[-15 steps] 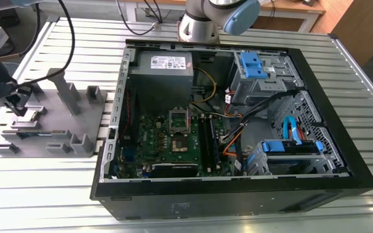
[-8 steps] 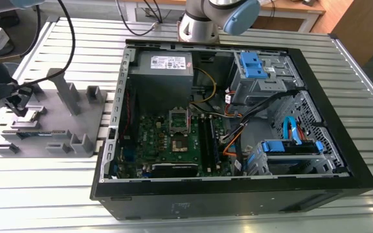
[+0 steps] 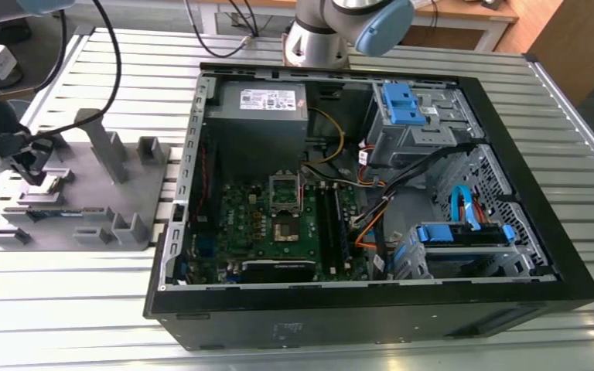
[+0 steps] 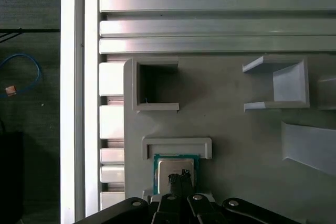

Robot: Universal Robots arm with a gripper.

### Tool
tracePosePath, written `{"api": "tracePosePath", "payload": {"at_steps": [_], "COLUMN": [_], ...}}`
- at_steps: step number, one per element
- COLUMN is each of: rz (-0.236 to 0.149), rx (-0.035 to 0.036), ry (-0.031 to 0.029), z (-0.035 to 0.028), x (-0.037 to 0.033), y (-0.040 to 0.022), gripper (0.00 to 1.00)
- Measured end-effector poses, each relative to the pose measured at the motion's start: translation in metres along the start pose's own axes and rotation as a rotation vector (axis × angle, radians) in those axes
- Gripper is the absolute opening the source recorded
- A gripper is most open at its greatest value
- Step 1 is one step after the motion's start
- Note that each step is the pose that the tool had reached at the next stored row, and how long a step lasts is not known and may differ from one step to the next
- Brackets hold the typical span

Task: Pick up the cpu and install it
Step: 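Pick up the cpu and move it towards the insertion slot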

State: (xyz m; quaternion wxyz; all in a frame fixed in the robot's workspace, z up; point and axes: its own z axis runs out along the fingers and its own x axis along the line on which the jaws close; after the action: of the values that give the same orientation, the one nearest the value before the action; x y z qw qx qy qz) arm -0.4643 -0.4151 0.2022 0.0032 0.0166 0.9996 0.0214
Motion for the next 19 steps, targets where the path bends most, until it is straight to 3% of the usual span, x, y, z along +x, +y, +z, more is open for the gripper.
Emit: {"api": "tracePosePath", "payload": {"at_steps": [10,13,19], "rz": [0.000,0.000,0.000], "rx": [0.0001,0.0001,0.0000], "ry": [0.0002,0.0002,0.0001], "z": [0.0005,0.0005,0.0006], "x": [0.0000,0.0000,0.0000], "y": [0.0004,0.0003,0.0004], "gripper": [0.11,0.29,0.47]}}
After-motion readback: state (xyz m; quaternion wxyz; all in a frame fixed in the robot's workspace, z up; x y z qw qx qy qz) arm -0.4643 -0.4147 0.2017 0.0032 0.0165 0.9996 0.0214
